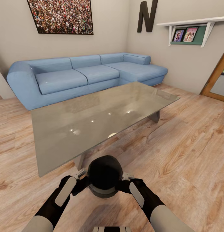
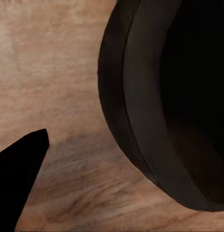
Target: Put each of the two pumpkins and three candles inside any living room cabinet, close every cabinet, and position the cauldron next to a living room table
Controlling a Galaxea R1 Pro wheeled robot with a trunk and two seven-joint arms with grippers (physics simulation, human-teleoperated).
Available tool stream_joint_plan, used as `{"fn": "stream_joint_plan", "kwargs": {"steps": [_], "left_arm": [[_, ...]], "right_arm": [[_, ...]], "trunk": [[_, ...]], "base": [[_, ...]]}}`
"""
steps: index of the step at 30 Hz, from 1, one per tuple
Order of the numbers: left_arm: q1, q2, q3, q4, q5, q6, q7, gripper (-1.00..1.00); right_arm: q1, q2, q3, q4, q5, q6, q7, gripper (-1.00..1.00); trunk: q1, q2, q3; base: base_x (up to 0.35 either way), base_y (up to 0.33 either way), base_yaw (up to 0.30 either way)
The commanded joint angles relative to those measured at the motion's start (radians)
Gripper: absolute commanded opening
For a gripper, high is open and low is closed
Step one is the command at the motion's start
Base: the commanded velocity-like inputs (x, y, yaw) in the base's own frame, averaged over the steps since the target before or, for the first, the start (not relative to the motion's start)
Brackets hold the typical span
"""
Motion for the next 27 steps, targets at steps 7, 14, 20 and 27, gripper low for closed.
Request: {"fn": "stream_joint_plan", "kwargs": {"steps": [7, 14, 20, 27], "left_arm": [[0.0, 0.0, 0.003, -0.001, 0.01, 0.0, 0.009, 1.0], [0.0, 0.0, 0.005, -0.001, 0.01, 0.0, 0.009, 1.0], [0.0, 0.0, 0.004, -0.001, 0.01, 0.0, 0.008, 1.0], [0.0, -0.003, 0.002, -0.001, 0.011, 0.0, 0.01, 1.0]], "right_arm": [[0.0, 0.0, 0.0, -0.001, 0.001, 0.004, 0.001, 1.0], [0.0, 0.0, 0.001, -0.001, 0.001, 0.004, 0.001, 1.0], [0.0, 0.0, 0.0, -0.001, 0.001, 0.004, 0.001, 1.0], [0.0, 0.0, 0.0, -0.001, 0.001, 0.004, 0.001, 1.0]], "trunk": [[0.0, 0.0, -0.001], [0.0, 0.0, -0.001], [0.0, 0.0, -0.001], [0.0, 0.0, -0.001]], "base": [[0.0, 0.0, 0.0], [0.0, 0.0, 0.0], [0.0, 0.0, 0.0], [0.0, 0.0, 0.0]]}}
